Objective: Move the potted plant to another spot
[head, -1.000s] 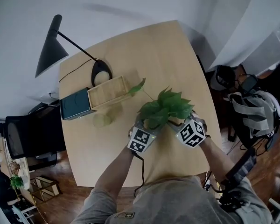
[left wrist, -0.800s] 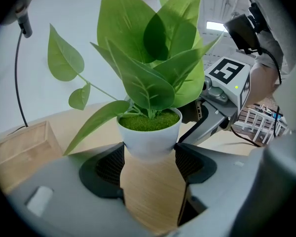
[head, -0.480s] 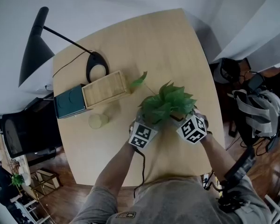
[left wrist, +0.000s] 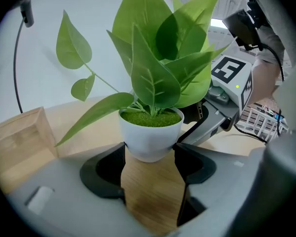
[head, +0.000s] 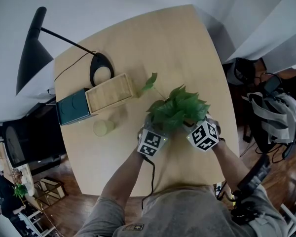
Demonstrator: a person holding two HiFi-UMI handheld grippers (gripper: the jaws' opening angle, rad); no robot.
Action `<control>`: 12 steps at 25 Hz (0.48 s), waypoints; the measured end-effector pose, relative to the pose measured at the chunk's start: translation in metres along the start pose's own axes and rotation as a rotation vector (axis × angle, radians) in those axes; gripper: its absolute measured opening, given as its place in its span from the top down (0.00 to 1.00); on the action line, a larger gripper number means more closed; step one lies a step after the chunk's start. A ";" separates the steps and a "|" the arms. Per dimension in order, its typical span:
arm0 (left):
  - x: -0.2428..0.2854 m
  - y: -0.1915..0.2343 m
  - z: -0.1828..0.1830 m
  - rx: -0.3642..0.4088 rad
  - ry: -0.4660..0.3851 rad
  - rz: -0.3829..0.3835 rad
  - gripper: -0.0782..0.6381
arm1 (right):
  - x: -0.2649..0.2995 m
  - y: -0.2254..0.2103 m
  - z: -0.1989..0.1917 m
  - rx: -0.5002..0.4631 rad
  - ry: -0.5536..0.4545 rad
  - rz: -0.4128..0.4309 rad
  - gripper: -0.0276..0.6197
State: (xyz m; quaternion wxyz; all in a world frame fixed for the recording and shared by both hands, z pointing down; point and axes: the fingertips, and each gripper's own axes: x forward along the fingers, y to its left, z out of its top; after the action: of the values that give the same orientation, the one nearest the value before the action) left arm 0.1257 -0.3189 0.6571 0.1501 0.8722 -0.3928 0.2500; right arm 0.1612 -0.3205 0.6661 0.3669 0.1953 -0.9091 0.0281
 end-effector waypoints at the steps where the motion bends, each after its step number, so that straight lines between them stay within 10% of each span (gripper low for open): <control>1: 0.000 0.000 -0.001 0.002 0.001 0.001 0.46 | 0.000 0.001 -0.001 0.001 0.001 0.000 0.54; 12: 0.000 0.001 -0.005 -0.012 -0.007 0.015 0.46 | 0.005 0.002 -0.005 0.039 0.004 -0.012 0.55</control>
State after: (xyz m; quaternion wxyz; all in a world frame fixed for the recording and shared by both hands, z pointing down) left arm 0.1235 -0.3178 0.6612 0.1518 0.8691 -0.4015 0.2458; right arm 0.1606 -0.3196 0.6731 0.3649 0.2076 -0.9066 0.0438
